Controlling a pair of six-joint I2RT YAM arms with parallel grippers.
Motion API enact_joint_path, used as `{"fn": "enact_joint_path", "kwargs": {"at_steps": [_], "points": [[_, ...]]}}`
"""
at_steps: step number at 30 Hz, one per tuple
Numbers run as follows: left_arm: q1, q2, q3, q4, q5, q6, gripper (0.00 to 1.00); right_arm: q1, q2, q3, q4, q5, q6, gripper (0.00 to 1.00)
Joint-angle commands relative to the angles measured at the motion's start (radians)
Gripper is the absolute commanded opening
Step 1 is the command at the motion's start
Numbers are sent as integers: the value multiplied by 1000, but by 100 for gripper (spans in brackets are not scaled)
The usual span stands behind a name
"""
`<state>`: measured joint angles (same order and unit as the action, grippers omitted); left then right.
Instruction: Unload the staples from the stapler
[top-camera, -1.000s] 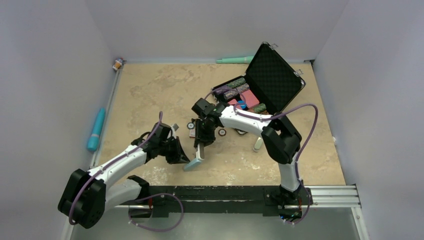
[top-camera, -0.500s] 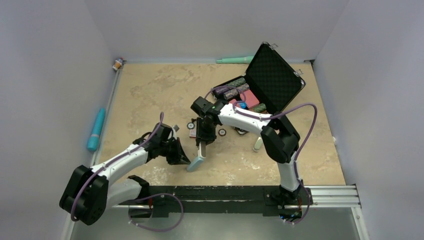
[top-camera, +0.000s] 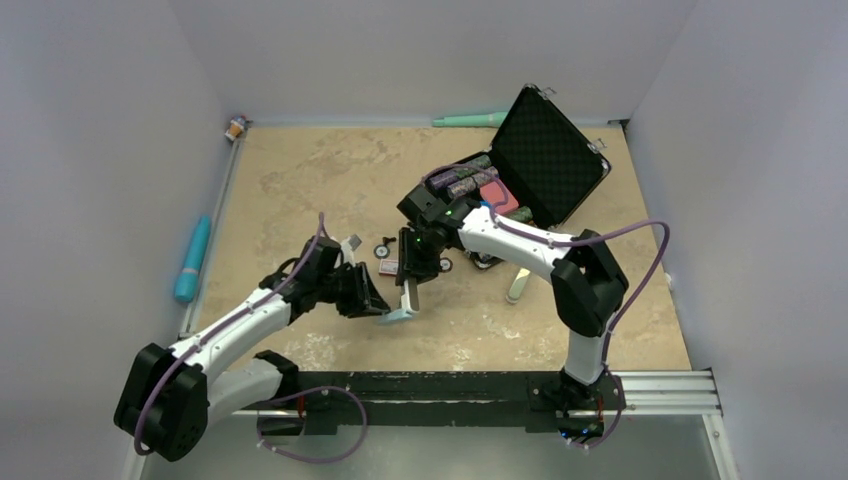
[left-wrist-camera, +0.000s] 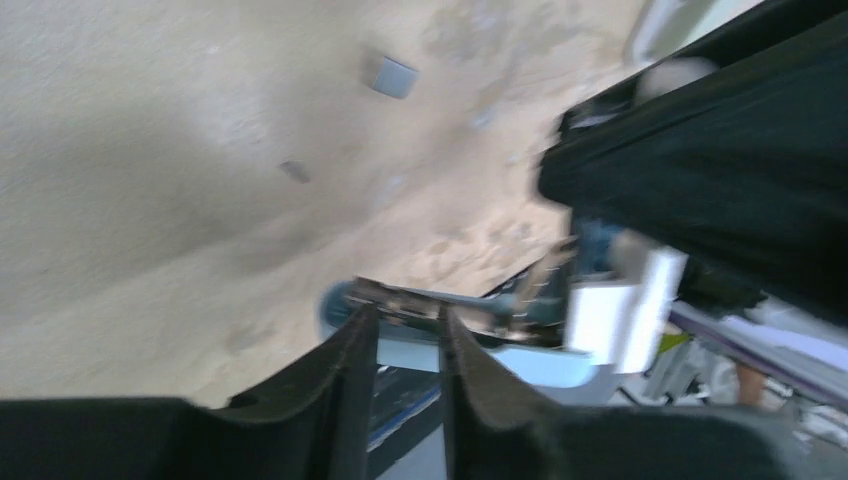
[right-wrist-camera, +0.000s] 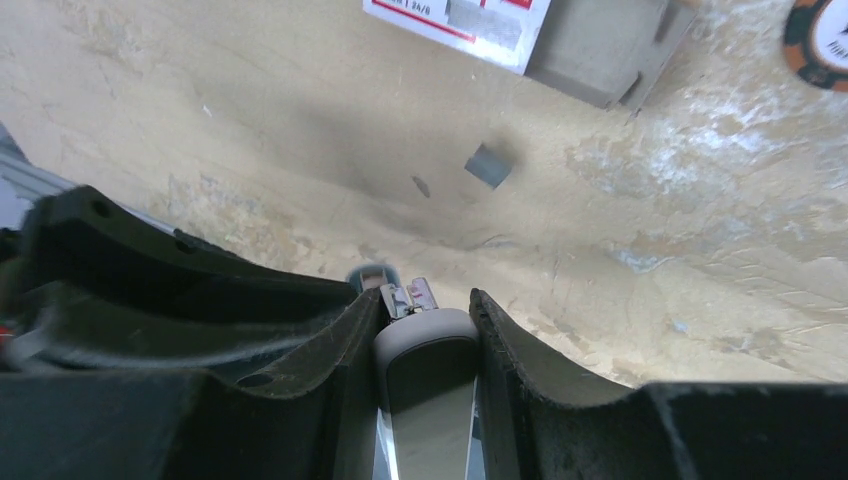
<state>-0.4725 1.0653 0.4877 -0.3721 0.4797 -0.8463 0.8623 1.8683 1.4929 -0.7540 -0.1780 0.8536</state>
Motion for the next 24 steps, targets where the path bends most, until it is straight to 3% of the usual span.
{"fn": "enact_joint_path", "kwargs": {"at_steps": [1,3,5,7,14,15,21,24], "points": [[-6,-14,67,79,59,32,40,-3,-61,-34,130,-91,36,22],[-6,22,68,106,76,24,38,-5,-58,-29,127,-92,26,25],[-6,55,61,137,96,16,34,-6,-59,-28,130,-94,24,17],[-8,72,58,148,102,14,30,-10,-59,-34,135,-103,21,2],[-9,-13,108,60,61,47,31,-25,-72,-67,162,-138,10,0],[-8,-34,134,14,40,65,35,-25,-73,-66,162,-141,5,0],[-5,-182,313,-236,-118,134,80,-31,-95,-44,161,-152,-40,0],[-2,-216,402,-319,-150,151,83,-35,-117,-27,153,-146,-54,0]]}}
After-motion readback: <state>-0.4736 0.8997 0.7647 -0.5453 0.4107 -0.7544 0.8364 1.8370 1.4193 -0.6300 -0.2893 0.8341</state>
